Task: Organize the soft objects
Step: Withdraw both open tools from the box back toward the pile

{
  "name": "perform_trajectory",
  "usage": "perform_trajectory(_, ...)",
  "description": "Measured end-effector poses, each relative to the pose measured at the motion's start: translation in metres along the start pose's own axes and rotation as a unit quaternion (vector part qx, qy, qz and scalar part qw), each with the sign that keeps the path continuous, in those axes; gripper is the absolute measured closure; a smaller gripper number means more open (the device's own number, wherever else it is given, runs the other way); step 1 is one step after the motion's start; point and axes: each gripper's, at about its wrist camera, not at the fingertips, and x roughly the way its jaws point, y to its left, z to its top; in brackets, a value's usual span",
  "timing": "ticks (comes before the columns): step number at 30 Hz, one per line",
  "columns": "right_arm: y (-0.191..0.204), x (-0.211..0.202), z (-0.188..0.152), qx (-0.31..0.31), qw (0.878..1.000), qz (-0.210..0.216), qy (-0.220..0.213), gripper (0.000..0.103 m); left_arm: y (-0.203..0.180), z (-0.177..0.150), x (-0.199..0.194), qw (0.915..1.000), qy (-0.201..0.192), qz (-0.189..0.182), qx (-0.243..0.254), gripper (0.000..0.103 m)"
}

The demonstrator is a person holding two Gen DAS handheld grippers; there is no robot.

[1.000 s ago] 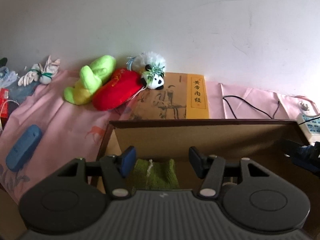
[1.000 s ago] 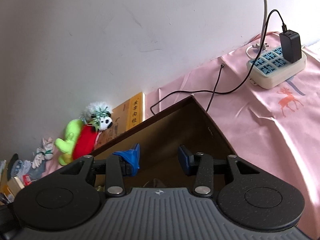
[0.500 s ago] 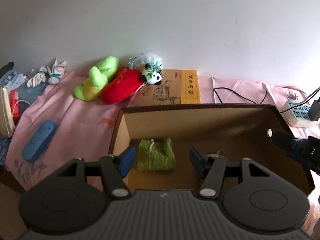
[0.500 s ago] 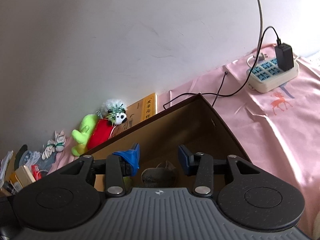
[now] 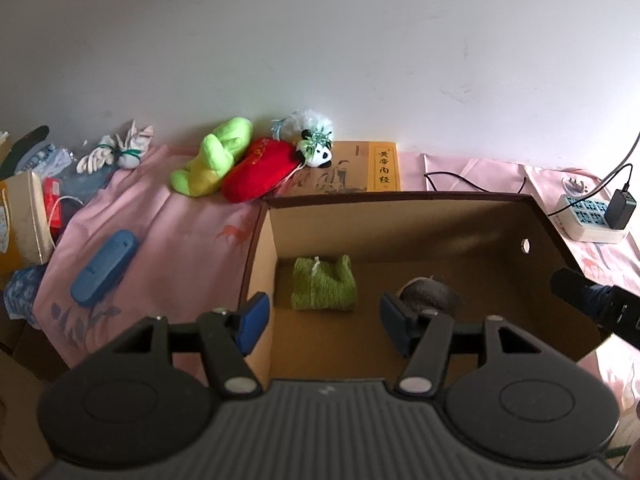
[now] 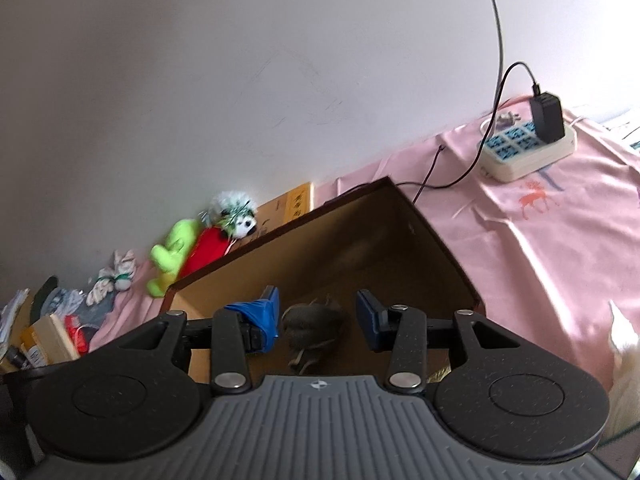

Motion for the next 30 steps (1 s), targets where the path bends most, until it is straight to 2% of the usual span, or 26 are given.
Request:
perform_trajectory(14, 0.011, -0.031, -0.012, -0.048, 0.999, 0.024, 0.007, 0.077, 0.004, -0.02, -0.023, 0.9999, 0.006, 0.012, -0.007, 0.041)
perform_trajectory(25, 0.012, -0.052, -0.03, -0.092, 0.992, 0.079, 0.035, 0.077, 0.008, -0.037, -0.04, 0.9996, 0.011, 0.023, -0.015, 0.041)
perform_trajectory(30, 0.011, -0.058, -0.039, -0.1, 0.989, 0.095, 0.045, 0.077, 0.011, -0.045, -0.047, 0.9996, 0.016, 0.017, -0.015, 0.041)
